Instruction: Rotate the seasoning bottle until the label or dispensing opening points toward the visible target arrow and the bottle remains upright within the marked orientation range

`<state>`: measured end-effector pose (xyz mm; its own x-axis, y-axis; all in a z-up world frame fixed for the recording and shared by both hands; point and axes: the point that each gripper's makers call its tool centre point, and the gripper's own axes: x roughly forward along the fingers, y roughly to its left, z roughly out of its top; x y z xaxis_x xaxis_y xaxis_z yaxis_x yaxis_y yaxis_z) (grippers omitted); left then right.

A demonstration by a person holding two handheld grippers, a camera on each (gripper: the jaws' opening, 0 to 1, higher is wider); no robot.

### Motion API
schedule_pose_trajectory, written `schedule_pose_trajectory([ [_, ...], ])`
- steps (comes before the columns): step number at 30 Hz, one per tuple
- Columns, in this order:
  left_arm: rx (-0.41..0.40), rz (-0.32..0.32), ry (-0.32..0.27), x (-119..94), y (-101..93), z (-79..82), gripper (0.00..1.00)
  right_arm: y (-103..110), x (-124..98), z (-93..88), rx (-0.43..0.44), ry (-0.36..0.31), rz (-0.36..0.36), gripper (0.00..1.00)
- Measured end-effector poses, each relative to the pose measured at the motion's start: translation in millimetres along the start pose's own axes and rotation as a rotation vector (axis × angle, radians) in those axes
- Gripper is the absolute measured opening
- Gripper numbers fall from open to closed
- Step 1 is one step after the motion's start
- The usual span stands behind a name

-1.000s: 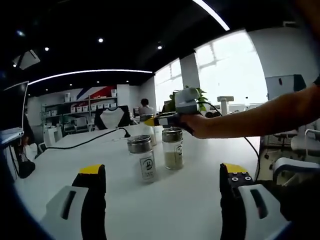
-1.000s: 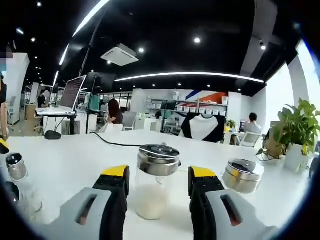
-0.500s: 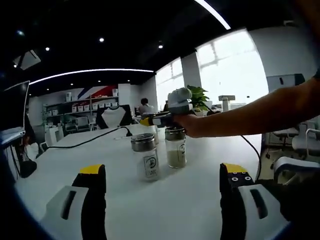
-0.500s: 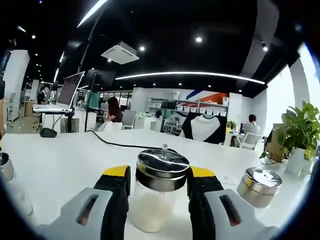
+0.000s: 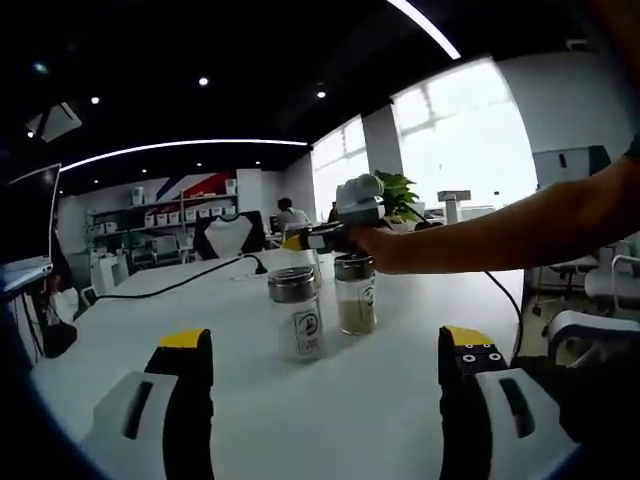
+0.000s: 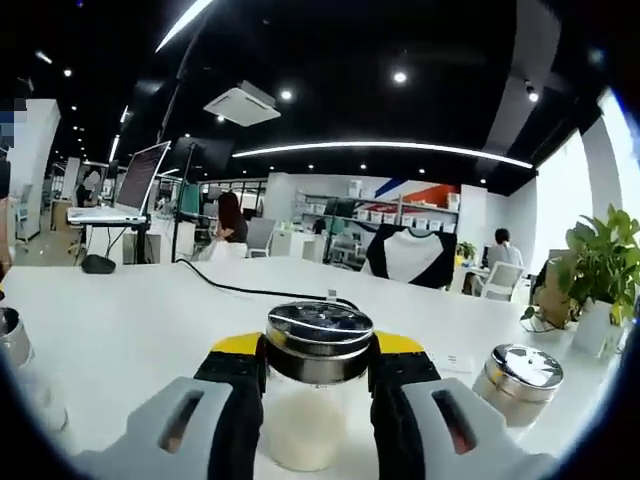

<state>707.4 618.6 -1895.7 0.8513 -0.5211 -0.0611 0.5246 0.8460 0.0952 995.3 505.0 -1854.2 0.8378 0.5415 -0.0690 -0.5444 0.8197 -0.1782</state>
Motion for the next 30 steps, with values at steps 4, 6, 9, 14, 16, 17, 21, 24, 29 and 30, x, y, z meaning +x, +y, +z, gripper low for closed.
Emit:
schedule_pose_trajectory([
  [4, -0.009, 0.009, -0.004, -1, 5.5, 0.3, 0.98, 4, -12, 1.4, -0.007, 0.006, 0.025, 0.38],
  [6, -0.014, 0.011, -0.009, -1, 6.8, 1.7, 0.98, 6, -20, 1.2, 0.006, 0.015, 0.040, 0.38],
  [9, -0.014, 0.010, -0.021, -2, 5.0, 5.2, 0.98, 11, -32, 4.6, 0.020, 0.005, 0.060, 0.38],
  [14, -0.005, -0.003, -0.027, 0, -1.4, 7.9, 0.98, 24, -57, 12.3, 0.007, -0.008, 0.075, 0.38],
  [16, -0.006, -0.007, -0.028, 0, -2.2, 7.9, 0.98, 30, -70, 18.3, 0.071, -0.037, 0.093, 0.38],
  [17, -0.007, -0.010, -0.029, 0, -3.3, 8.2, 0.98, 31, -75, 20.2, 0.086, -0.044, 0.099, 0.38],
  [21, -0.009, -0.020, -0.037, 0, -7.8, 10.3, 0.98, 37, -99, 27.4, 0.082, -0.063, 0.096, 0.38],
  [24, -0.015, -0.030, -0.046, 0, -12.2, 13.2, 0.97, 40, -117, 29.9, 0.064, -0.082, 0.097, 0.38],
  [29, -0.017, -0.052, -0.059, 2, -21.6, 17.0, 0.96, 43, -138, 28.9, 0.132, -0.095, 0.110, 0.38],
  [30, -0.016, -0.058, -0.059, 3, -24.2, 17.3, 0.96, 46, -143, 29.1, 0.171, -0.105, 0.137, 0.37],
])
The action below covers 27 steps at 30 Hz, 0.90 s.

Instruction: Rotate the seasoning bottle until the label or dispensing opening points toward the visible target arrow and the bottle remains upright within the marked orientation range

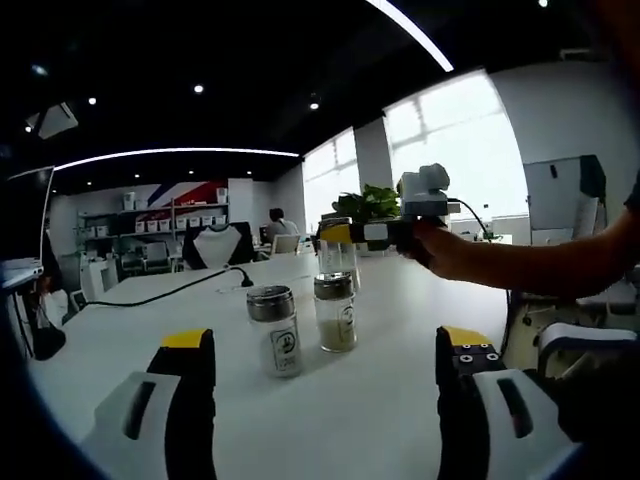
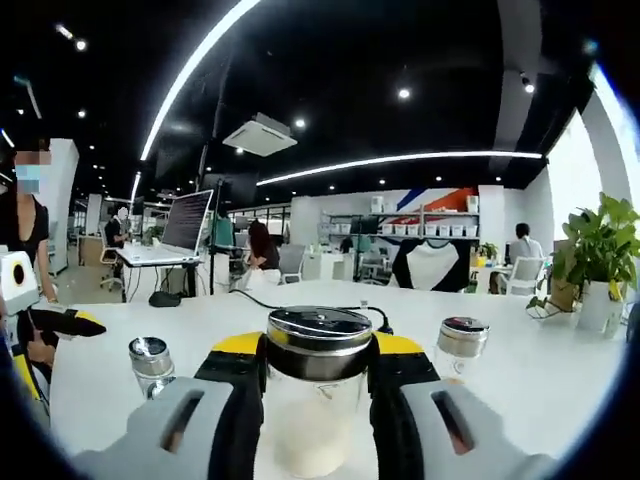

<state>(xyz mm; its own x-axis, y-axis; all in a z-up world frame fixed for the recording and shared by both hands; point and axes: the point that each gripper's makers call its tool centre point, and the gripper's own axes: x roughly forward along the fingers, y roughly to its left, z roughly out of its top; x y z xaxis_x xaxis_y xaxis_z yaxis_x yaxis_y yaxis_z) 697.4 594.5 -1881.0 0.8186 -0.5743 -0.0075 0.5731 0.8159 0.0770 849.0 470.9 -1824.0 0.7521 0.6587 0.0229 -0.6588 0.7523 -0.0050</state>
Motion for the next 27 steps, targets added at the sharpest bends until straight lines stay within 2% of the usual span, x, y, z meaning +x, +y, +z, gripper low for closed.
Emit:
schedule_pose_trajectory([
  [2, 0.000, -0.010, -0.005, 3, -5.4, 0.3, 0.96, 3, -10, 0.5, 0.025, -0.016, 0.009, 0.37],
  [10, -0.018, -0.075, -0.025, 12, -28.0, -4.3, 0.93, 26, -43, -7.9, 0.009, -0.035, 0.064, 0.37],
  [13, -0.032, -0.102, -0.031, 14, -36.3, -4.8, 0.92, 37, -55, -6.4, -0.017, -0.052, 0.085, 0.37],
  [16, -0.011, -0.125, -0.019, 16, -43.9, -7.6, 0.88, 47, -63, -4.1, -0.020, -0.064, 0.105, 0.37],
  [22, -0.011, -0.163, -0.023, 17, -52.1, -7.8, 0.81, 79, -74, -1.2, -0.061, -0.082, 0.180, 0.37],
  [27, 0.004, -0.203, -0.012, 20, -63.5, -12.1, 0.77, 110, -79, -0.3, -0.073, -0.097, 0.280, 0.37],
])
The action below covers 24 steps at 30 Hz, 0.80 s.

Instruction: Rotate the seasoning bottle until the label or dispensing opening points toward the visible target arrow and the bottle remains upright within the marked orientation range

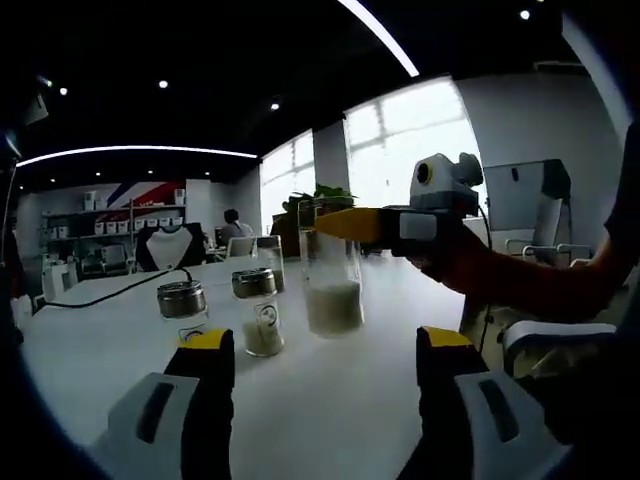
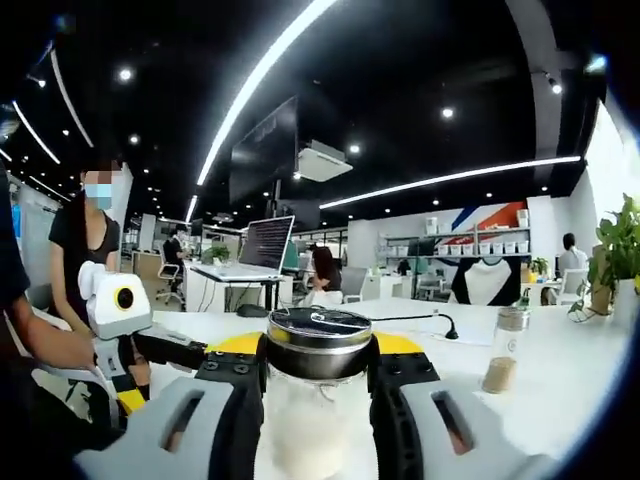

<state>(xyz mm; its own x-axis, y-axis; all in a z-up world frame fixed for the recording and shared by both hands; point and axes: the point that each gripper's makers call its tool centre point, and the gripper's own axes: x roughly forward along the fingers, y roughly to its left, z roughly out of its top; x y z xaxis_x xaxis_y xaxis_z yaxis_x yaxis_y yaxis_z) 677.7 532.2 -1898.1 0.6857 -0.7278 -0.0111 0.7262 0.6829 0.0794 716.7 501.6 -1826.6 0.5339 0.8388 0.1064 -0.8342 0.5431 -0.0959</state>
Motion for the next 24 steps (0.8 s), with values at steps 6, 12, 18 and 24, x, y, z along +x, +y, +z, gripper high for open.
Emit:
schedule_pose_trajectory([
  [6, 0.004, -0.040, -0.014, 0, -6.5, 2.0, 0.71, 37, 2, 2.6, 0.017, -0.003, 0.136, 0.37],
  [12, -0.013, -0.068, -0.034, -3, -8.5, 5.8, 0.67, 69, -1, 5.4, 0.034, -0.014, 0.290, 0.37],
  [18, -0.044, -0.128, -0.038, -4, -18.9, 6.5, 0.57, 88, -4, 0.4, 0.007, 0.003, 0.387, 0.37],
  [24, 0.004, -0.195, -0.010, -2, -35.4, 0.9, 0.53, 100, -5, 3.7, 0.044, -0.031, 0.446, 0.38],
])
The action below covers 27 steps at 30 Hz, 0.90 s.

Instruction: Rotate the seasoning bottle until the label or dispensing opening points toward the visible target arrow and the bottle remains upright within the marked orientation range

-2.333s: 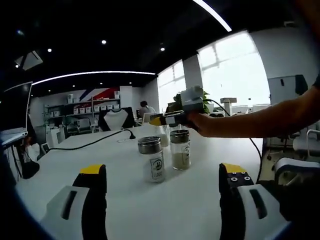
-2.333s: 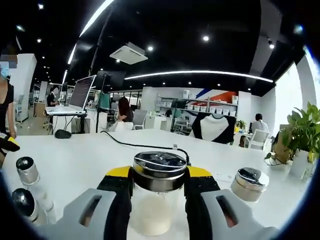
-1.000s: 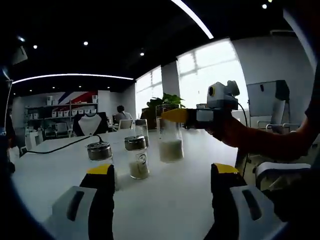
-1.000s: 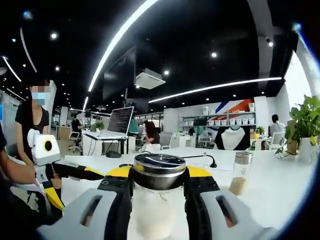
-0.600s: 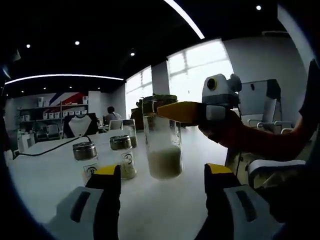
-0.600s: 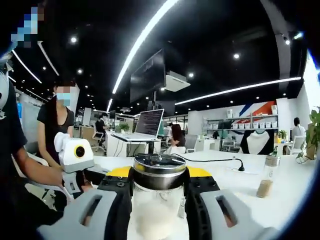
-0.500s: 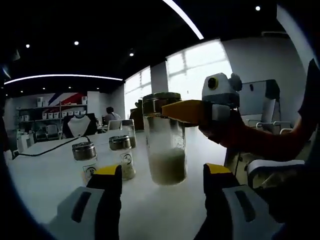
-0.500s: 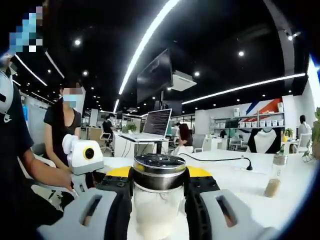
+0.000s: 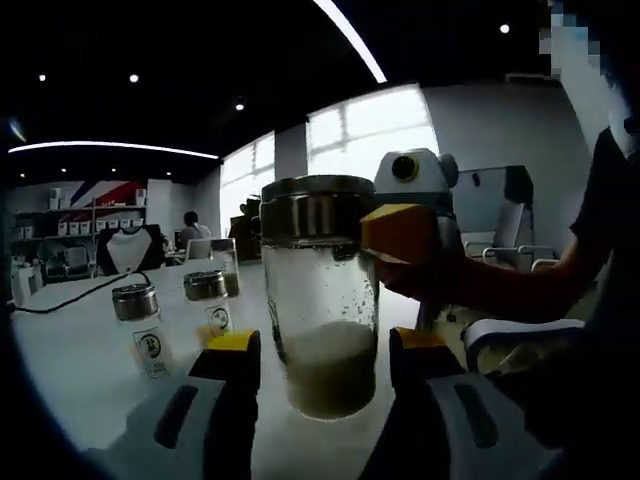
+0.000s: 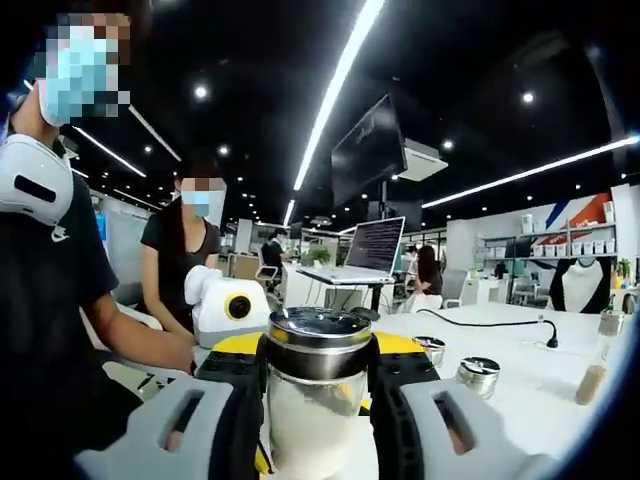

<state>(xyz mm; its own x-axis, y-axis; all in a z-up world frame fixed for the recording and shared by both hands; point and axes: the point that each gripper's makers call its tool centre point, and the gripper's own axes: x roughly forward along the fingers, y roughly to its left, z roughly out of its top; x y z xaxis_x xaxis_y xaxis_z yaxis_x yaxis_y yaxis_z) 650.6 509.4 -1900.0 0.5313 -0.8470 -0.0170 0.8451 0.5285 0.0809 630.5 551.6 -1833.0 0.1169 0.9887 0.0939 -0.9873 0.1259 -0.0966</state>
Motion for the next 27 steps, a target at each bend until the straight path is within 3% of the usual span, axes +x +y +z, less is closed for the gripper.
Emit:
schedule_pose_trajectory([
  [2, 0.011, -0.001, -0.005, 0, -2.0, 0.3, 0.47, 4, 1, 1.4, 0.023, -0.015, 0.020, 0.38],
  [7, 0.006, 0.022, -0.011, -3, -1.5, 4.0, 0.45, 3, 3, 3.0, 0.022, -0.054, -0.016, 0.38],
  [11, 0.073, 0.156, 0.035, -4, 14.1, 0.2, 0.44, -2, 6, -0.2, -0.007, -0.052, -0.089, 0.38],
  [16, 0.044, 0.272, 0.017, -8, 29.0, 2.6, 0.44, -14, 10, 0.0, 0.019, -0.089, -0.223, 0.37],
  [19, 0.079, 0.366, 0.055, -13, 39.1, -2.1, 0.44, -21, 16, -8.7, 0.007, -0.059, -0.301, 0.38],
  [22, 0.097, 0.408, 0.061, -14, 42.4, -3.8, 0.44, -28, 22, -13.2, -0.054, -0.025, -0.372, 0.40],
  [27, 0.128, 0.476, 0.059, -20, 48.4, -1.6, 0.44, -33, 30, -15.1, -0.029, -0.022, -0.449, 0.42],
])
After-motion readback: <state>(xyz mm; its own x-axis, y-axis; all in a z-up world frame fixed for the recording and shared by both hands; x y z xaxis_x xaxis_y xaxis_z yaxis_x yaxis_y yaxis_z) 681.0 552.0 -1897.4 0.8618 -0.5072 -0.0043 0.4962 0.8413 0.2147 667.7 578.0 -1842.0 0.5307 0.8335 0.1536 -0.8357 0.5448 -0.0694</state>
